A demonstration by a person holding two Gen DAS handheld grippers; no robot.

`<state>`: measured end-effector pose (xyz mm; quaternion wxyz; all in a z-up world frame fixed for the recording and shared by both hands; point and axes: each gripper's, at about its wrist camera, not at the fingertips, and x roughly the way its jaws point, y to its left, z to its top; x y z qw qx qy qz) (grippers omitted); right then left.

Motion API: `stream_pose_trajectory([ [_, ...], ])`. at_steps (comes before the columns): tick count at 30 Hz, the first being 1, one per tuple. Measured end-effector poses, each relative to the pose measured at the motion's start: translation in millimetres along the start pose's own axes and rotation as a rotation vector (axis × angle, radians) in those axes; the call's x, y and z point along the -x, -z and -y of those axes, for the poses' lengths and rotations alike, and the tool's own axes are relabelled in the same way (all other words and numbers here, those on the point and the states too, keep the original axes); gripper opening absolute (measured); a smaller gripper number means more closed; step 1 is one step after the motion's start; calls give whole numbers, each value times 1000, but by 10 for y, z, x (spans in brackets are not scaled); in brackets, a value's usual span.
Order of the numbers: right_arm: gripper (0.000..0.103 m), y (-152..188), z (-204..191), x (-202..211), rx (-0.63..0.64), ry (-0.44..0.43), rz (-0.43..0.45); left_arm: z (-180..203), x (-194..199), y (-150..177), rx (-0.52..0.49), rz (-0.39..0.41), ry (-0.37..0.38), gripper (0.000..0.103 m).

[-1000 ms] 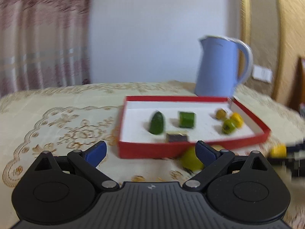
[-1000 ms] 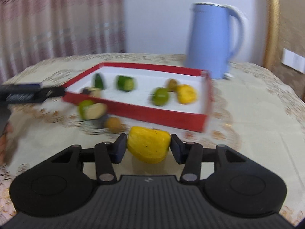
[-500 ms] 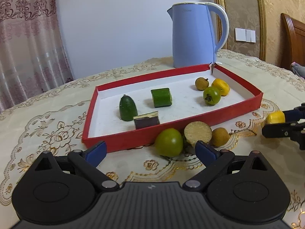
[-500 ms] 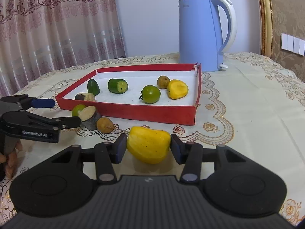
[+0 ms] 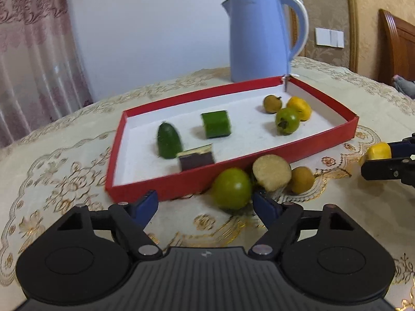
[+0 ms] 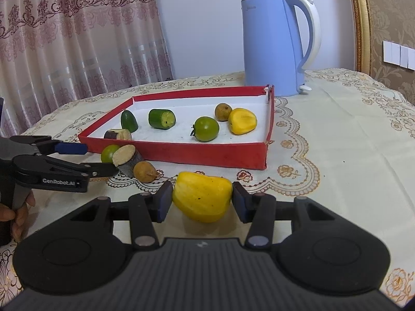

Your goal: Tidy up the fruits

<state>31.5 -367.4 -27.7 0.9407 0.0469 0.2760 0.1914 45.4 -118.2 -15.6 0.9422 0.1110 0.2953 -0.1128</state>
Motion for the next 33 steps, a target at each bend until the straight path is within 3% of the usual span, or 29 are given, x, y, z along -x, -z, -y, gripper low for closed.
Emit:
stream_pose_trajectory([
  [4,47,2,12,9,-8,-1,2,-48,-118,-43,45,-23,13,66],
  [9,47,7,15,5,-10,-6,-1,-35,-140,-45,49,-28,14,62],
  [13,47,11,15,10,-13,-7,1,-1,-112,-44,42,-26,59,33],
  [26,47,6,19,6,-15,-20,0,-79,7,-34,83,-24,97,33],
  [33,47,10,24,7,-12,-26,3,-158,244,-265,63,57,74,33],
])
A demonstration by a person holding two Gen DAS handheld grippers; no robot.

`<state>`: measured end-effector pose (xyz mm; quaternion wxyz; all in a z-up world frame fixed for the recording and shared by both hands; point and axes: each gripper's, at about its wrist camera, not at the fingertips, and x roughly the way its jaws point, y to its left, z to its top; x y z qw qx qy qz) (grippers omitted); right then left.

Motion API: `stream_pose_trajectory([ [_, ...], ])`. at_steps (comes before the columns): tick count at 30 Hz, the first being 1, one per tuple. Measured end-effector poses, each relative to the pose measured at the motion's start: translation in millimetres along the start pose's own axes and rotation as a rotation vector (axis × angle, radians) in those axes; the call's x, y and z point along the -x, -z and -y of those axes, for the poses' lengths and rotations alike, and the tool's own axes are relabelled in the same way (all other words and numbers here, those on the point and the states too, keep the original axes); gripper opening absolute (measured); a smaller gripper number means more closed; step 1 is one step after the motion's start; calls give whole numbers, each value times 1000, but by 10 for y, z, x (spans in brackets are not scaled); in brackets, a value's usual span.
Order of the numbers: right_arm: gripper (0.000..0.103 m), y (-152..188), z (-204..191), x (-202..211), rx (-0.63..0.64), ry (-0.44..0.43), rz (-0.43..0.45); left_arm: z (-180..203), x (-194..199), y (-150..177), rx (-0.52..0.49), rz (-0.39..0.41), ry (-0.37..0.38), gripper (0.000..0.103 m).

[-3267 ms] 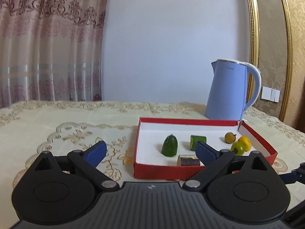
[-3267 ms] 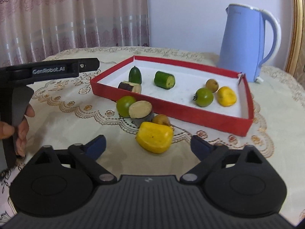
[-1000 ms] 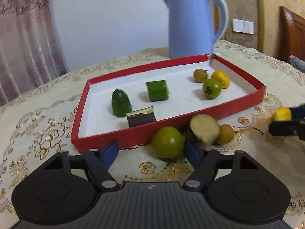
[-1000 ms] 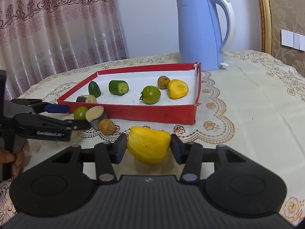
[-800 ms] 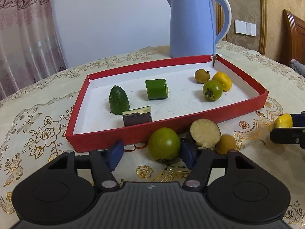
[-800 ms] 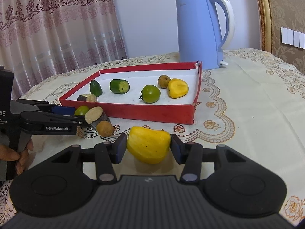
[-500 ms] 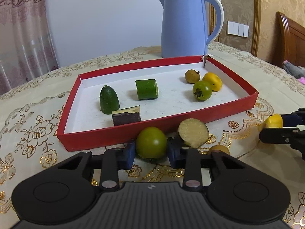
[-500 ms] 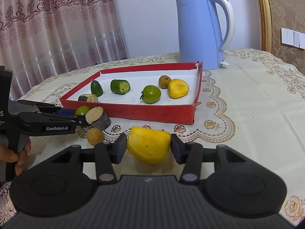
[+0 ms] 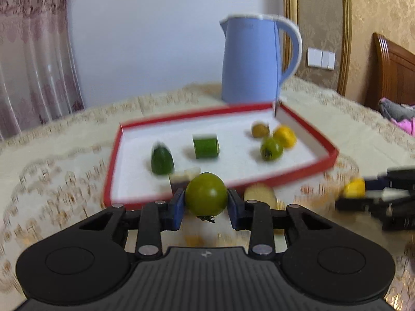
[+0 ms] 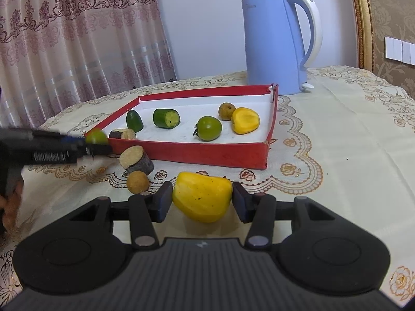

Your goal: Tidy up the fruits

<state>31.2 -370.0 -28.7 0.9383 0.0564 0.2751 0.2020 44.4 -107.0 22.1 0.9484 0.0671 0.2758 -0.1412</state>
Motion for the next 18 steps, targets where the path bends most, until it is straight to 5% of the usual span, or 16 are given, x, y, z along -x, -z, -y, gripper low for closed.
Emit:
stream_pose_trajectory([
  [7,47,0,1,0,-3,-4,1,-24,-354,-326,33,34,-32,33],
  [18,47,-1,22,-31,-5,-13,-13,167,-740,-272,65,13,6,33],
])
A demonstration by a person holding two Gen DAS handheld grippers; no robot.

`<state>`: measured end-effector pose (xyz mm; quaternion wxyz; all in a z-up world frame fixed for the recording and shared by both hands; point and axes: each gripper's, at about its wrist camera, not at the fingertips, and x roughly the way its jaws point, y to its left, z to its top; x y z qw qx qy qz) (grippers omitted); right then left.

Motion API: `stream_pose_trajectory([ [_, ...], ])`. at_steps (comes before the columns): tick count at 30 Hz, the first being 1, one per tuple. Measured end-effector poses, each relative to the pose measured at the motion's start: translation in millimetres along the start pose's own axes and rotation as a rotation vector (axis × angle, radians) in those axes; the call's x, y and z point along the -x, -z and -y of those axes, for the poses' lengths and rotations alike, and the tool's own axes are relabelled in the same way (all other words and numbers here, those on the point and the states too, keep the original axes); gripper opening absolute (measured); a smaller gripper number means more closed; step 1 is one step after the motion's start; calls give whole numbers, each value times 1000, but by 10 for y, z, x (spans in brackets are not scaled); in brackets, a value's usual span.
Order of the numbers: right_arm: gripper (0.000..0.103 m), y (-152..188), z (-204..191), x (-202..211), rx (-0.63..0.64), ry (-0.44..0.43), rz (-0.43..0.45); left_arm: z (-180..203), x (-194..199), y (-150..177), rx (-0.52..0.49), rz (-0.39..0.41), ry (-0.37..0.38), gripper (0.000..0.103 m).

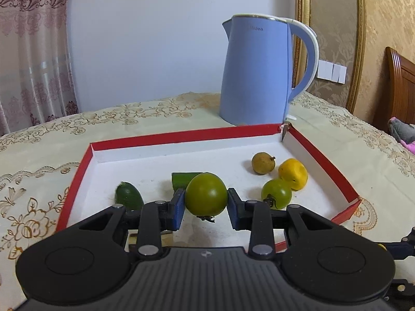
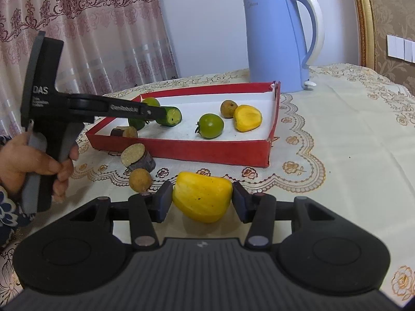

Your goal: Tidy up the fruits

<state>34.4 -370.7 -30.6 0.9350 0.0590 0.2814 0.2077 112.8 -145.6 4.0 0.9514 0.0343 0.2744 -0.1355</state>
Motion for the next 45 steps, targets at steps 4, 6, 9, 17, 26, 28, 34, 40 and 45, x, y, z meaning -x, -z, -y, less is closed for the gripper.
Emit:
stream_pose_trajectory([
  [4,47,-1,-15,-15,9,1,-10,-18,-23,28,5,2,-3,33],
  [6,47,-3,-17,-27,11,1,-16,-37,-22,24,11,7,-1,33],
  [9,47,-5,-12,-33,8,2,-21,-62,-31,36,21,5,9,33],
  [17,47,-7,-21,-42,8,9,-28,-71,-45,32,23,0,23,33],
  [26,47,-6,-11,-48,3,0,-28,-122,36,-325,-95,32,2,33],
  [28,47,-9,-13,-53,4,0,-30,-146,64,-394,-107,42,-14,33],
  [34,47,-4,-23,-48,11,0,-31,-56,-55,-110,-124,0,-10,33],
  [40,47,0,-31,-48,16,5,-31,-49,-111,25,-106,-9,4,33],
  [45,47,2,-43,-53,24,17,-32,-97,-200,76,-89,-32,3,33],
])
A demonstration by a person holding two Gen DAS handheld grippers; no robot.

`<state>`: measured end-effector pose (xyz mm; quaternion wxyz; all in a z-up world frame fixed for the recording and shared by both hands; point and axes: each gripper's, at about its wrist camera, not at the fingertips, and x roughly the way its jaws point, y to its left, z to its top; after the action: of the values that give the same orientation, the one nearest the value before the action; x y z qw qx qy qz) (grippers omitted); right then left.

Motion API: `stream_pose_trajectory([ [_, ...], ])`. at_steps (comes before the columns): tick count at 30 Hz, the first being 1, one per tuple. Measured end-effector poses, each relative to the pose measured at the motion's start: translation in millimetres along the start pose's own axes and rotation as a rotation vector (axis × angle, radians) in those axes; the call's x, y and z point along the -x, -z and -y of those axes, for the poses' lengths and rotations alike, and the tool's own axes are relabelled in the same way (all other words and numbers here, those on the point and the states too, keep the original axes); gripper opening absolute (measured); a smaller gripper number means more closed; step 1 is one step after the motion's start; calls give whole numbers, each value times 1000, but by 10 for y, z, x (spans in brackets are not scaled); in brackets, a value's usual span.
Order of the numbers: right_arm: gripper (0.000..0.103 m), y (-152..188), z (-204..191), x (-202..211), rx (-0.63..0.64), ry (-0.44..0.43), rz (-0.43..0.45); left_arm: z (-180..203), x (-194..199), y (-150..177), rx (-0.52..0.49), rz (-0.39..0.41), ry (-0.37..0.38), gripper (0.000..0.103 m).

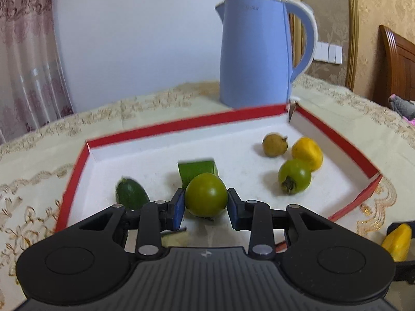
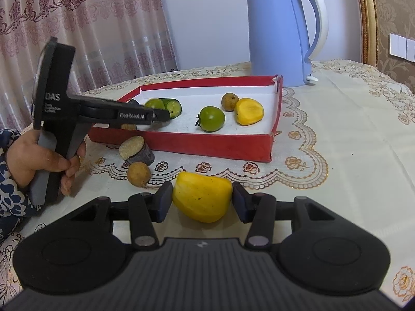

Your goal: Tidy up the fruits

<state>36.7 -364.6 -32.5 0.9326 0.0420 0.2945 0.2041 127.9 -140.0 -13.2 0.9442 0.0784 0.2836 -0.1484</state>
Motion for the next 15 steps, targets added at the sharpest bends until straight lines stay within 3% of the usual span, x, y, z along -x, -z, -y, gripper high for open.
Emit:
stream_pose_trajectory([
  [15,47,-6,-52,-36,34,40,-19,-39,5,17,19,9,22,33],
])
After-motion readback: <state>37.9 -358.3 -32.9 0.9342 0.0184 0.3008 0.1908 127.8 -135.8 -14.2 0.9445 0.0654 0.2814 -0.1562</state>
